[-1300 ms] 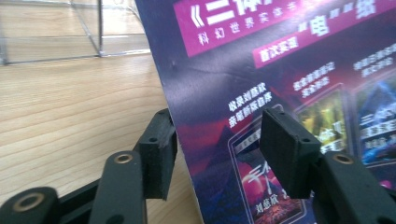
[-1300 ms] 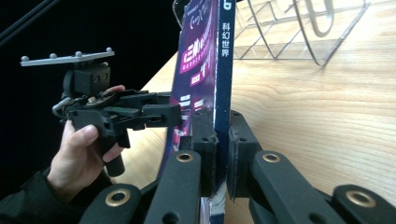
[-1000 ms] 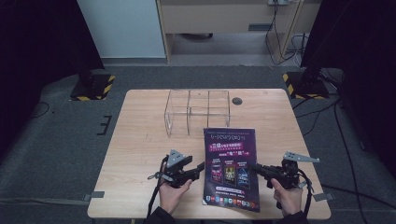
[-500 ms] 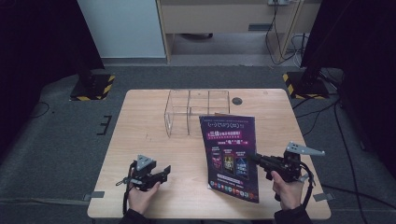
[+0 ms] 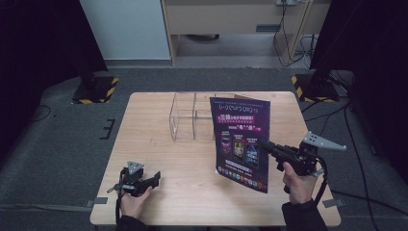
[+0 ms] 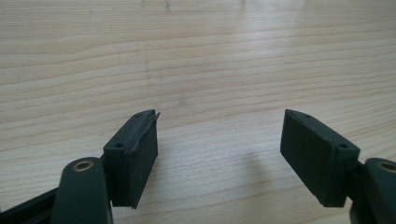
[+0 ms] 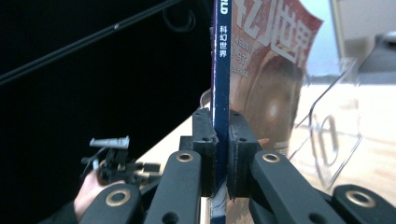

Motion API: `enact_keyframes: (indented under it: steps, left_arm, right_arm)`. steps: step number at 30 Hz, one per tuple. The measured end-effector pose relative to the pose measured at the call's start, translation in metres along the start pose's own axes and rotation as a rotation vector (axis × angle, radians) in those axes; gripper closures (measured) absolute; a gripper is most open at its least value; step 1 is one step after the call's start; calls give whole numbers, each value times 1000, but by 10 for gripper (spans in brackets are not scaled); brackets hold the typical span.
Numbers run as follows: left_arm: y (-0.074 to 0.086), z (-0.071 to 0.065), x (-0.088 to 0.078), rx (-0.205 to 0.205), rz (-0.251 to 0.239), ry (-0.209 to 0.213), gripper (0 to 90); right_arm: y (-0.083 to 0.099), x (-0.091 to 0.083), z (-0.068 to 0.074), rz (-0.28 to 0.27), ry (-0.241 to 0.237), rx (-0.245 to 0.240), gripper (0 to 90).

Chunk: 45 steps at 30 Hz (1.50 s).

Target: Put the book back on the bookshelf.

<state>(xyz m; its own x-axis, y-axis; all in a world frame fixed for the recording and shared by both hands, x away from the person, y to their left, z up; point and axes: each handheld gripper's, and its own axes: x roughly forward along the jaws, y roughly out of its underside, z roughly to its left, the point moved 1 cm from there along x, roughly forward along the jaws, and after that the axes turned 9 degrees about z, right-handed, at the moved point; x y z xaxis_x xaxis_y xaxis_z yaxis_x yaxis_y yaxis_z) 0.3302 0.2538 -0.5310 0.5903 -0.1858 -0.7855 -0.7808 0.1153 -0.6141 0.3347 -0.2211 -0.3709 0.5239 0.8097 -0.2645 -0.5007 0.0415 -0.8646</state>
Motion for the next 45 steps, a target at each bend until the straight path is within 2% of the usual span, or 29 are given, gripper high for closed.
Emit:
enact_keyframes:
  steps: [1, 4, 8, 13, 14, 16, 24, 29, 32, 45]
  left_arm:
    - [1, 2, 2, 5, 10, -15, 258]
    - [1, 6, 5, -1, 26, -24, 252]
    - [1, 9, 6, -3, 19, -38, 236]
    - [2, 11, 7, 14, 20, -66, 221]
    - [3, 9, 8, 30, 20, -80, 211]
    - [4, 8, 8, 27, 12, -89, 197]
    - [4, 7, 10, 26, 9, -91, 171]
    - [4, 8, 10, 29, 13, -84, 145]
    - [4, 8, 10, 28, 13, -85, 144]
    - [4, 8, 10, 28, 13, -83, 143]
  right_arm:
    - [-7, -2, 1, -20, 6, -7, 847]
    - [-15, -1, 3, -31, 17, -25, 847]
    - [-21, 4, 5, -44, 23, -40, 847]
    - [-32, 11, 5, -65, 30, -44, 847]
    - [-36, 13, 4, -76, 36, -43, 847]
    - [-39, 14, 2, -85, 40, -43, 847]
    - [-51, 23, -2, -115, 60, -47, 847]
    - [-60, 30, -9, -150, 90, -46, 847]
    - [-63, 33, -12, -158, 90, -41, 847]
    - [-81, 59, -27, -199, 147, -40, 847]
